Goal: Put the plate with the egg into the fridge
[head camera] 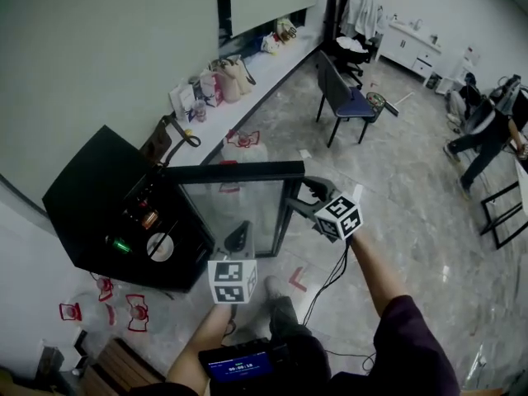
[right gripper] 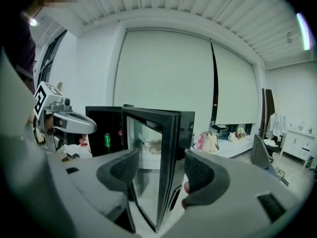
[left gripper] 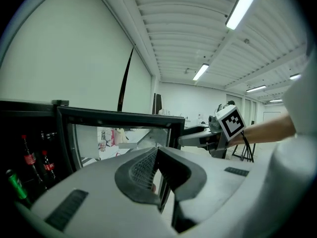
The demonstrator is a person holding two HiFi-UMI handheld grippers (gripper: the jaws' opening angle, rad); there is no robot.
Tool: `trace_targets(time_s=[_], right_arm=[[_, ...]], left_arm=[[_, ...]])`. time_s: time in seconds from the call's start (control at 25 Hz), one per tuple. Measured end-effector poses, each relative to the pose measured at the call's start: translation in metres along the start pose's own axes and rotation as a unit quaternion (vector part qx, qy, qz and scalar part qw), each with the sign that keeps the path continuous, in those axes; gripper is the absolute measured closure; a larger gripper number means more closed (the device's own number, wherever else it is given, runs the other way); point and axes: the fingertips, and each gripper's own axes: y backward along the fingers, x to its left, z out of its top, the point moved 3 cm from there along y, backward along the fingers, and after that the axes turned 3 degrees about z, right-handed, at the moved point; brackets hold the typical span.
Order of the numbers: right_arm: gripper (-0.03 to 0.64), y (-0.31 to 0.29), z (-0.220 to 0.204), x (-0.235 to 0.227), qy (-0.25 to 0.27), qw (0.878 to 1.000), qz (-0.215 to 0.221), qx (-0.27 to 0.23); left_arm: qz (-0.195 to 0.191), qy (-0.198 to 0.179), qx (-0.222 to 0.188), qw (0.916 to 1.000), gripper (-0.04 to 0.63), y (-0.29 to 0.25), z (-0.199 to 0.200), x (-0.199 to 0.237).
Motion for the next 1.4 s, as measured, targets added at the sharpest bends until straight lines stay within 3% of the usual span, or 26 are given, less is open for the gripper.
trace_targets(time_s=[0.2, 0.52, 1.08, 1.4], right_arm=[[0.341, 0.030, -0.008, 0.047, -0.008, 1.000, -0.016, -0.005], [0.341, 0.056, -0.014, 0.111, -0.016, 1.000, 0.007, -0.024], [0.341, 0.069, -0.018, 0.190, 0.022, 0.992, 0.114, -0.049], [0.341, 0.075, -0.018, 0.231, 0.043, 0.980, 0.185, -0.053]], left_arm=[[0.002, 0.010, 0.002, 0.9999, 0.584, 0.046, -0.015, -0.011], [0.023, 0.024, -0.008, 0.9994, 0.584, 0.083, -0.019, -0.021], [0.105, 0.041, 0.001, 0.9936, 0.584, 0.111, -0.041, -0.011], [0.135, 0.040, 0.000, 0.9901, 0.584, 0.122, -0.049, 0.008]])
